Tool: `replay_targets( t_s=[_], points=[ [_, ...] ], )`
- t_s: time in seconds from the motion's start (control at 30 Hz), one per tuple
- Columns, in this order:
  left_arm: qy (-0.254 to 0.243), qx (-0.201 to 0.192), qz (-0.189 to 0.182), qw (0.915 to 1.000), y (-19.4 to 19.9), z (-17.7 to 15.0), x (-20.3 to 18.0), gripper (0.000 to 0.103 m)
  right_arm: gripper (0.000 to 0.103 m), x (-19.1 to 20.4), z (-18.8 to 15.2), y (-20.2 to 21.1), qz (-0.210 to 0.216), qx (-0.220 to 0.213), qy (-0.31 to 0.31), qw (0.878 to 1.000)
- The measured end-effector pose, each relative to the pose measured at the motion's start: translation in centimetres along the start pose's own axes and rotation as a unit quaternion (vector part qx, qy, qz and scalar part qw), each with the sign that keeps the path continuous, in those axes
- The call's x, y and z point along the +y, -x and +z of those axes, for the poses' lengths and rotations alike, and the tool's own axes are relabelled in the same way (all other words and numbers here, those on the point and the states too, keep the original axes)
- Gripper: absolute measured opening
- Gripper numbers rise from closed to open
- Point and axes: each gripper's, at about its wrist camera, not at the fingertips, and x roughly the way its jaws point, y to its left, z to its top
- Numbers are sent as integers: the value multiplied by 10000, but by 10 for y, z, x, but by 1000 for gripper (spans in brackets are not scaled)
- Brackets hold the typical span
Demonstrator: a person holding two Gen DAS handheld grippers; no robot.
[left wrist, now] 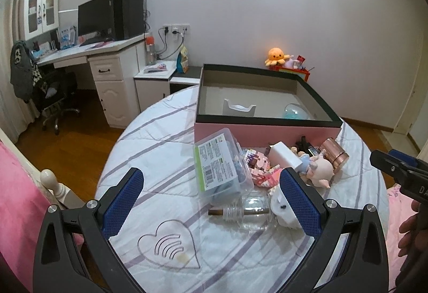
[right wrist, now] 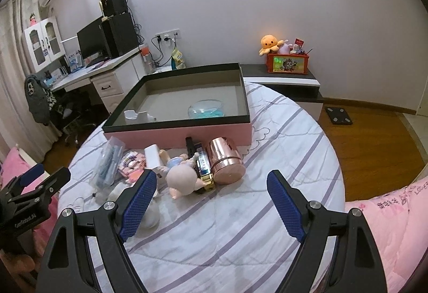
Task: Organize rigid objects
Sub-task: 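Grasp the clear plastic case with the left tool while the right tool grasps the rose-gold canister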
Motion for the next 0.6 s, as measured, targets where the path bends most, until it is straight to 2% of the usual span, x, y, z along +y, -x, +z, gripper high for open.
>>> replay_targets(
  t_s=[0.6],
  points=[
    [76,583,-165,9981,-77,7,-5,103,86,-20,14,-69,-235,482,-15,9986]
  ],
)
